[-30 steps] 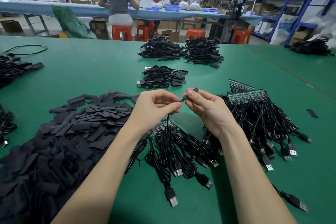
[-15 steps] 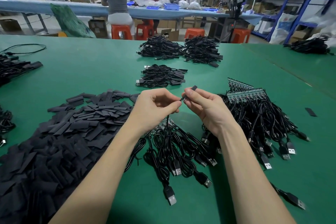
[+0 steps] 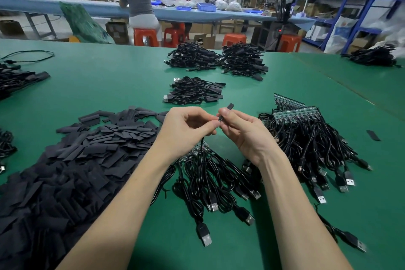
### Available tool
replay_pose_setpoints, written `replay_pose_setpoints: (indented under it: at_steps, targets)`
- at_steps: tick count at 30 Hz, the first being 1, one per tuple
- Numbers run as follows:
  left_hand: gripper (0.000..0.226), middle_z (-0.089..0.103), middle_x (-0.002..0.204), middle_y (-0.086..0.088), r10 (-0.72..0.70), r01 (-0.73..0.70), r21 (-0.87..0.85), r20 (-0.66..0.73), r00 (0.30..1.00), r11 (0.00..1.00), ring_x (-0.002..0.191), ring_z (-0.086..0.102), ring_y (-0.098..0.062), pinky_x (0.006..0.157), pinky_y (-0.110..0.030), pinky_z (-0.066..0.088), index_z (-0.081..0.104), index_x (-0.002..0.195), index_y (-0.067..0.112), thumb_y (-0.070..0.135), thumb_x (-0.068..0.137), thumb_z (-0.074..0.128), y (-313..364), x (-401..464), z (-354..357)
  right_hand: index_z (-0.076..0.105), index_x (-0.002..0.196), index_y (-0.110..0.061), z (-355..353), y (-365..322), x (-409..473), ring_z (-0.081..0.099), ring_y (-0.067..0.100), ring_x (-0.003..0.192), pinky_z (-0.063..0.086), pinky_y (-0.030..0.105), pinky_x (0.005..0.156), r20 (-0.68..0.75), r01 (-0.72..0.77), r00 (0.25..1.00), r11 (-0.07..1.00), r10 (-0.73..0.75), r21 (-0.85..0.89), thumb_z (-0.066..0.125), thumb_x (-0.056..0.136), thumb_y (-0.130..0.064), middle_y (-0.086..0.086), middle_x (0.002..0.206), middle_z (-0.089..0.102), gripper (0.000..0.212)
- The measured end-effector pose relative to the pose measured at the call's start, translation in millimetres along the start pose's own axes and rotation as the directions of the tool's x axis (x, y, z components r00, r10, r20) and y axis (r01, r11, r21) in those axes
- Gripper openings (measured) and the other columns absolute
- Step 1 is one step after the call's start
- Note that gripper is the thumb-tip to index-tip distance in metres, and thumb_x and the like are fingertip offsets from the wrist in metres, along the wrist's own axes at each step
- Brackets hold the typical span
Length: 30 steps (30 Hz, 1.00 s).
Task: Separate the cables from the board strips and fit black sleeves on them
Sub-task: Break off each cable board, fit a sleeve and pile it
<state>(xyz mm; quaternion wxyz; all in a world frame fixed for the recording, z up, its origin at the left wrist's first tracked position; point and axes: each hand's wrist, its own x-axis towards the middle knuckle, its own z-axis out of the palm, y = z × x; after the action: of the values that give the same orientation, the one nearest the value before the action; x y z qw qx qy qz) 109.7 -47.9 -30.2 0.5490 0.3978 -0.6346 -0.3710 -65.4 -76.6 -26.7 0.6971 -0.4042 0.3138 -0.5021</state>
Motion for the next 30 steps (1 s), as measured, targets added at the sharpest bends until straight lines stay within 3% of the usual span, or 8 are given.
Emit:
replay_pose_setpoints:
  at_steps: [12,17,23,30]
  targets:
    - [0.011,0.075,0.074,-0.009,0.014,-0.017,-0.056,-0.058,0.998,0.998,0.072,0.075,-0.023,0.071,-0.030,0.062,0.071,0.085,0.010,0.006,0.082,0.081,-1.5,1.6,0.0,0.082,0.085,-0.011,7.5,0.8,-0.9,0.066,0.007,0.064,0.055,0.014,0.064,0.021,0.019,1.000,0.997,-0.017,-0.076,0.082,0.071,-0.022,0.004,0.084,0.075,0.019]
    - [0.012,0.076,0.077,-0.012,-0.052,0.046,-0.138,-0.038,0.998,0.989,0.074,0.075,-0.023,0.073,-0.027,0.060,0.071,0.087,0.010,0.004,0.082,0.080,-3.7,1.9,-0.2,0.074,0.110,-0.015,9.4,4.1,-1.5,0.071,0.021,0.082,0.059,0.028,0.079,-0.038,0.158,0.986,0.982,-0.163,-0.107,0.082,0.074,-0.020,0.013,0.094,0.075,0.037]
    - [0.010,0.076,0.077,-0.012,-0.104,0.095,-0.121,-0.067,0.992,0.988,0.077,0.076,-0.025,0.076,-0.027,0.059,0.073,0.086,0.011,0.009,0.082,0.082,-6.1,2.1,2.6,0.083,0.095,-0.020,12.8,6.2,-2.0,0.070,0.022,0.079,0.060,0.029,0.079,-0.101,0.243,0.962,0.963,-0.255,-0.114,0.080,0.081,-0.012,0.013,0.089,0.076,0.016]
    - [0.010,0.076,0.076,-0.014,-0.119,0.103,-0.153,-0.098,0.988,0.983,0.073,0.076,-0.022,0.072,-0.025,0.059,0.072,0.087,0.007,0.008,0.082,0.081,-3.9,3.0,4.3,0.082,0.093,-0.020,18.7,8.3,-2.4,0.068,0.018,0.073,0.059,0.026,0.075,-0.146,0.268,0.949,0.959,-0.280,-0.093,0.079,0.083,-0.007,0.012,0.084,0.075,0.017]
